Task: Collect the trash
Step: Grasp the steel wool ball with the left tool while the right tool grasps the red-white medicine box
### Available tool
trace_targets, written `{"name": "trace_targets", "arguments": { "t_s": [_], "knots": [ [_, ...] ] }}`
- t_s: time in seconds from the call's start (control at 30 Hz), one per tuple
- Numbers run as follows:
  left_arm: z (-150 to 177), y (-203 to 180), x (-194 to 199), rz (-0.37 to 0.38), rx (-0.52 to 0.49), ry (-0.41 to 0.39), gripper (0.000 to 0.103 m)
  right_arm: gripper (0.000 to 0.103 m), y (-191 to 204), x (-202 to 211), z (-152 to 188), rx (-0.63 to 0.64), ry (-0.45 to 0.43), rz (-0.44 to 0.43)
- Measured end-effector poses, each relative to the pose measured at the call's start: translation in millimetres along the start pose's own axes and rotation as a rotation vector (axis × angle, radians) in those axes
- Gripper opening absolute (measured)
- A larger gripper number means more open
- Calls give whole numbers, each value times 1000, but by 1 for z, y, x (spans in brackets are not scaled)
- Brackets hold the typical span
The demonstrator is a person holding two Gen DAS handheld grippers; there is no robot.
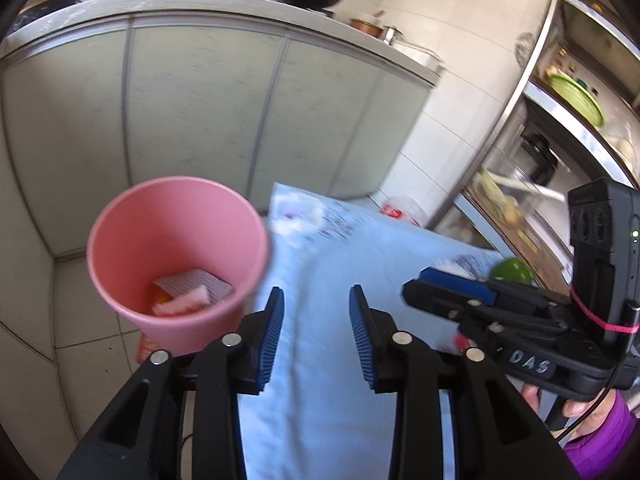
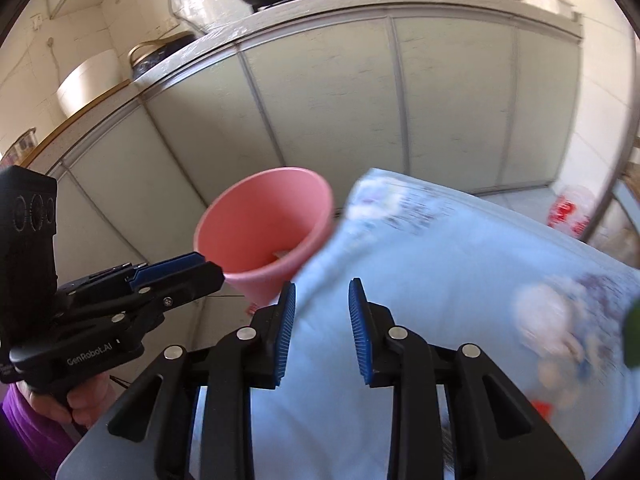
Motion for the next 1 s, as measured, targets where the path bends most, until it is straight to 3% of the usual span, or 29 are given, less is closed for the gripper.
{"name": "trace_targets", "arguments": {
  "t_s": [0.3,0.47,0.73,0.83,0.93,1.0],
  "knots": [
    [54,-56,-16,90,-41,128,43,28,-69,72,76,-108,25,159],
    [83,-84,-29,130,-62,208,43,28,-100,90,118,-210,33,167],
    [127,-114,-71,84,-140,318,43,29,-113,89,153,-291,63,164],
    [133,-115,-87,48,-154,331,43,40,-113,88,158,-311,65,162],
    [137,-113,-98,33,-159,349,43,44,-111,83,162,-326,72,147],
    [139,-113,-102,33,-162,351,37,44,-107,78,163,-329,83,138]
  ]
}}
Point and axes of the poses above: each gripper's, at about its wrist camera, not at the fingertips, and x roughly against the way its jaws point, y to its left, z to its underside, the point moved 8 cm from there along -x, roughly the way its jaws point, and after that the axes turned 14 degrees about x, right-handed, at the moved point
